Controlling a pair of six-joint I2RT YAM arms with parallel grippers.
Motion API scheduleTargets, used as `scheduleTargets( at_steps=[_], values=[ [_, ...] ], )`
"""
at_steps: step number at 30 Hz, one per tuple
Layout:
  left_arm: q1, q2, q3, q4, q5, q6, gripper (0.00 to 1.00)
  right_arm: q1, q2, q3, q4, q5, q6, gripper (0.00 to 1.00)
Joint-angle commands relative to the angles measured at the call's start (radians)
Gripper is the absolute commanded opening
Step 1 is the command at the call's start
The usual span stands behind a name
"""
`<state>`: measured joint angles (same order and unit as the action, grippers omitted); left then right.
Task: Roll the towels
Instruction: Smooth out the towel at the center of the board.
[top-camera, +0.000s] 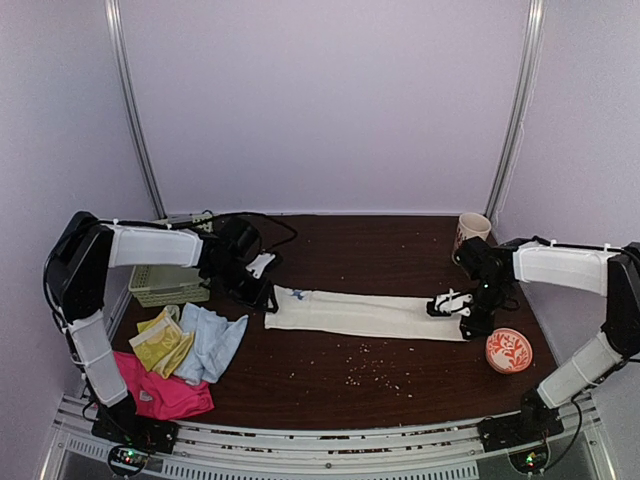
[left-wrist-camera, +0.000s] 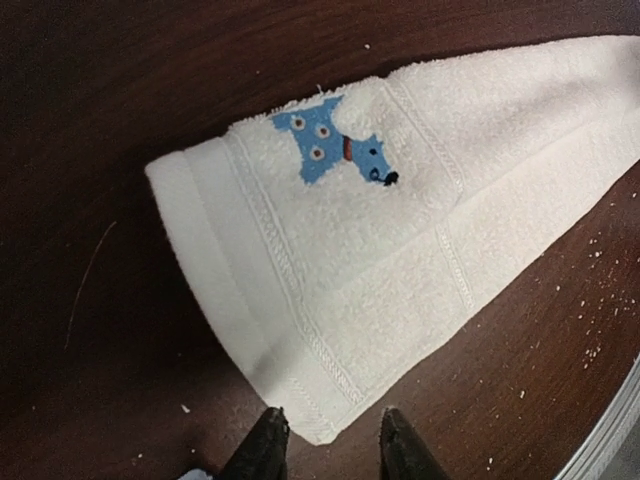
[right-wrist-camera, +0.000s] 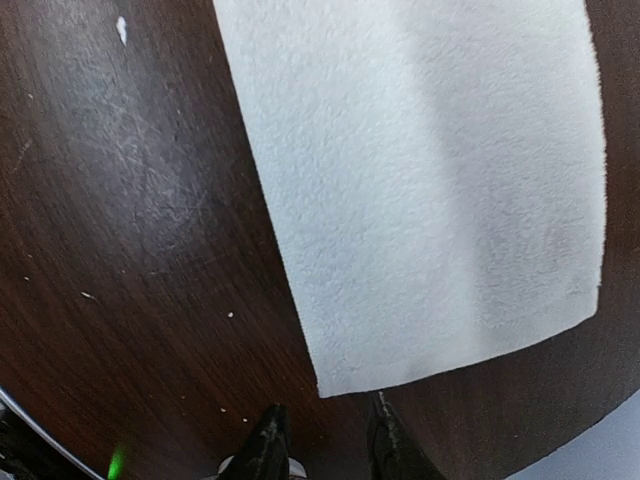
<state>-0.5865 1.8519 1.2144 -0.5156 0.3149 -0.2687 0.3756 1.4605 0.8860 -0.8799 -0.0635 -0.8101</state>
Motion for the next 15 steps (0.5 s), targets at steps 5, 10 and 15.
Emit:
scheduleTargets(
  at_steps=[5, 10, 15],
  values=[
    [0.039, -0.002, -0.041, -0.034, 0.019, -0.119, 0.34, -0.037, 0.021, 0.077, 0.026, -0.106, 0.077, 0.29],
    [0.039, 0.049, -0.034, 0.0, 0.077, -0.14, 0.33, -0.084, 0.102, 0.119, 0.161, 0.0, 0.168, 0.29],
    [0.039, 0.09, -0.039, 0.035, 0.148, -0.157, 0.27, -0.149, 0.188, 0.137, 0.281, 0.071, 0.228, 0.29]
  ],
)
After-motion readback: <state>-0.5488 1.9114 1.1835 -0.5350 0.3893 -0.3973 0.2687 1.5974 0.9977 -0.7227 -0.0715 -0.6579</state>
